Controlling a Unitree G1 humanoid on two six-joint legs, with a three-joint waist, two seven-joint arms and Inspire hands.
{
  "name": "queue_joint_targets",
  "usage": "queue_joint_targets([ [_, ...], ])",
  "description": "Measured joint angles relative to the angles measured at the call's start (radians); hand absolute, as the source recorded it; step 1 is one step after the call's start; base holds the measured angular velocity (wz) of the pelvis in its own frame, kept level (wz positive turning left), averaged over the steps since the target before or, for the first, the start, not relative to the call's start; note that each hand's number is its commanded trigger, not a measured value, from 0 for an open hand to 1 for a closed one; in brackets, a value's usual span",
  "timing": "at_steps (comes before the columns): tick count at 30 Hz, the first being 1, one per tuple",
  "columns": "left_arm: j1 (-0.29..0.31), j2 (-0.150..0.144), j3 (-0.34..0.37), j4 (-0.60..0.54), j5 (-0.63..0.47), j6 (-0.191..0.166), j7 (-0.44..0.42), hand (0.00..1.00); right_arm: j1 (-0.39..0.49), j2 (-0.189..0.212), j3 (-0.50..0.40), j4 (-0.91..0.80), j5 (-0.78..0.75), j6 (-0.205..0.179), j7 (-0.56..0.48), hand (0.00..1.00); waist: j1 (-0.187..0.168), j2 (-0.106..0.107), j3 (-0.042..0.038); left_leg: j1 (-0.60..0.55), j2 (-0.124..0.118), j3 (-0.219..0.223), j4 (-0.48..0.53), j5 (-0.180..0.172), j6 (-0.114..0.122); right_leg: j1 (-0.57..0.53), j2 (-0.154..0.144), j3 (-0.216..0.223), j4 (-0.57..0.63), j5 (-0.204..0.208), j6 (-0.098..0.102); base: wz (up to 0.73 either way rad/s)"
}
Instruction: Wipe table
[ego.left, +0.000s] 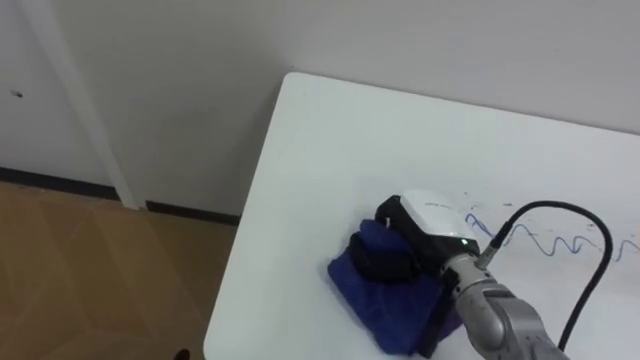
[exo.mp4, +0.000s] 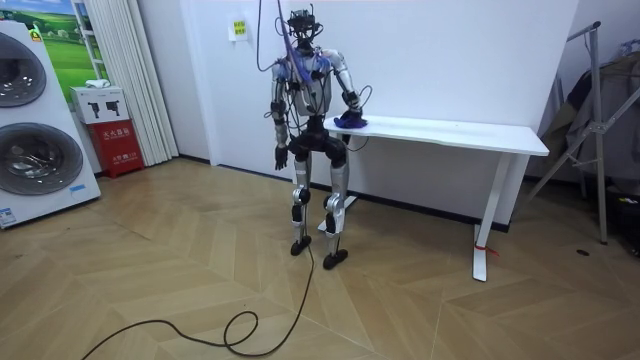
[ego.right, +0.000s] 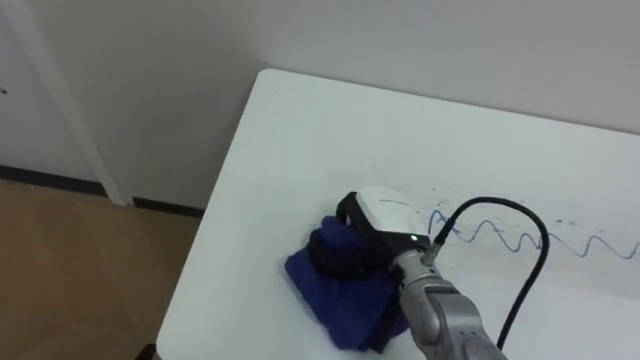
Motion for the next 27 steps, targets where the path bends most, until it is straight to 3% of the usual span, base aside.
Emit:
queue_joint_targets([
  [3,0.018,-0.008,0.000,0.002,0.000,0.015,0.022,0.00,-0.032,0.004,-0.005,0.059,0.085,-0.002,-0.013,1.00,0.010,0.011,0.0053,0.006,0.002,0.000,0.002,0.000,0.000,0.011,0.000,0.003,0.001,0.000,0.000,-0.01],
  [7,0.031,-0.033,0.045,-0.004,0.007,0.025,0.036,0.00,-0.148,0.007,-0.044,0.240,0.224,-0.014,-0.035,1.00,0.016,0.022,0.0111,-0.003,-0.001,-0.008,0.008,0.000,0.001,0.012,-0.001,-0.030,0.001,0.000,0.000,0.02],
  [10,0.058,-0.036,0.070,-0.025,0.008,0.029,0.035,0.00,-0.235,0.004,-0.153,0.439,0.283,-0.021,-0.100,1.00,0.018,0.026,0.0085,-0.012,-0.004,-0.027,0.020,0.001,0.001,0.017,-0.002,-0.059,0.003,0.000,0.000,0.19],
  [13,0.091,-0.031,0.099,-0.027,0.007,0.035,0.033,0.00,-0.283,-0.039,-0.259,0.628,0.335,-0.027,-0.183,1.00,0.018,0.029,0.0041,-0.012,-0.006,-0.043,0.026,0.002,0.001,0.029,-0.003,-0.097,0.003,0.000,0.000,0.19],
  [16,0.125,-0.027,0.139,-0.026,0.003,0.040,0.008,0.00,-0.284,-0.078,-0.343,0.723,0.349,-0.038,-0.238,1.00,0.013,0.026,-0.0057,-0.011,-0.005,-0.053,0.025,0.004,0.001,0.029,-0.003,-0.106,0.002,0.000,0.000,0.13],
  [21,0.139,-0.018,0.193,-0.023,0.002,0.036,-0.006,0.00,-0.265,-0.094,-0.456,0.829,0.354,-0.084,-0.317,1.00,-0.011,0.024,-0.0084,-0.006,-0.005,-0.060,0.024,0.009,0.001,0.034,-0.004,-0.116,0.001,0.000,0.000,0.10],
  [27,0.142,-0.012,0.218,-0.024,0.001,0.007,-0.004,0.00,-0.166,-0.111,-0.531,0.894,0.365,-0.141,-0.395,1.00,-0.042,0.019,-0.0114,0.023,-0.006,-0.059,0.017,0.010,0.001,0.067,-0.010,-0.105,-0.001,-0.001,0.001,0.05],
])
